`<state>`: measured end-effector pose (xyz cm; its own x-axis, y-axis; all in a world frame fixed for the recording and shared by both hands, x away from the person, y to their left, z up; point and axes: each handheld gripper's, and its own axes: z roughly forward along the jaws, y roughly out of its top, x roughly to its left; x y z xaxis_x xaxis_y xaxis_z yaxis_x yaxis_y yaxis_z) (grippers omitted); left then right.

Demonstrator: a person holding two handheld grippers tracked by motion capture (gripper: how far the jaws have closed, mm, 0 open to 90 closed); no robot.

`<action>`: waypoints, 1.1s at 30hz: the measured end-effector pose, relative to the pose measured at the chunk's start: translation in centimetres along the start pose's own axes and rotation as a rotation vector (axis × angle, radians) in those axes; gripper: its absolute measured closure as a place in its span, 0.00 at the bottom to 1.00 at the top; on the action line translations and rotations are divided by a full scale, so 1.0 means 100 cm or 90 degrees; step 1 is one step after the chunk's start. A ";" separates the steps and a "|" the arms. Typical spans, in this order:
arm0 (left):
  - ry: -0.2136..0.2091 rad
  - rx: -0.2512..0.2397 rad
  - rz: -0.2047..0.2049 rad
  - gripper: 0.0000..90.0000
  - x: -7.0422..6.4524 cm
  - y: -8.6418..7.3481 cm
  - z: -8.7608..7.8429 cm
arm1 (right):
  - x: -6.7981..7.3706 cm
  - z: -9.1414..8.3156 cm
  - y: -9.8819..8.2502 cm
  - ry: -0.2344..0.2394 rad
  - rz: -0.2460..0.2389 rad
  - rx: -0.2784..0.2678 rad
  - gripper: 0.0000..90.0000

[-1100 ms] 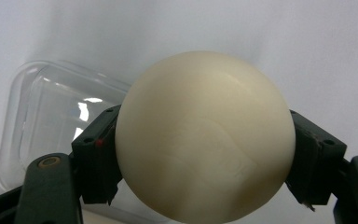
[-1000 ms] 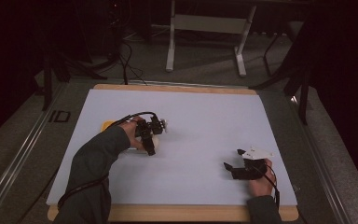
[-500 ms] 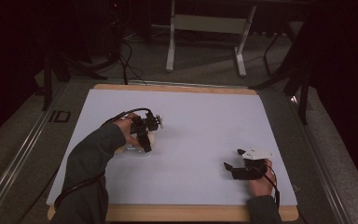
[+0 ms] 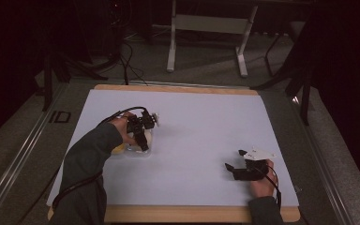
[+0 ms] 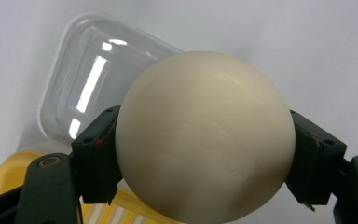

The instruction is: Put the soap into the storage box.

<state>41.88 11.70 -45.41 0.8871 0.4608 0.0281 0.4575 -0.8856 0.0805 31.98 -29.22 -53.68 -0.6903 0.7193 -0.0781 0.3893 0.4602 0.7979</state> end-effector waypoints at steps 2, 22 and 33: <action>0.000 0.002 -0.004 0.28 0.001 -0.002 0.000 | 0.000 0.000 0.000 0.000 0.000 0.000 0.20; 0.002 -0.002 -0.037 0.28 0.011 -0.012 -0.006 | 0.000 0.000 0.000 0.000 0.000 0.000 0.20; 0.002 -0.006 -0.063 0.28 0.016 -0.015 -0.006 | 0.000 0.000 0.000 0.000 0.000 0.000 0.20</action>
<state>42.56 13.84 -44.89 0.8375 0.5459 0.0233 0.5419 -0.8353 0.0927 31.99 -29.22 -53.68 -0.6900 0.7195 -0.0782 0.3895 0.4602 0.7978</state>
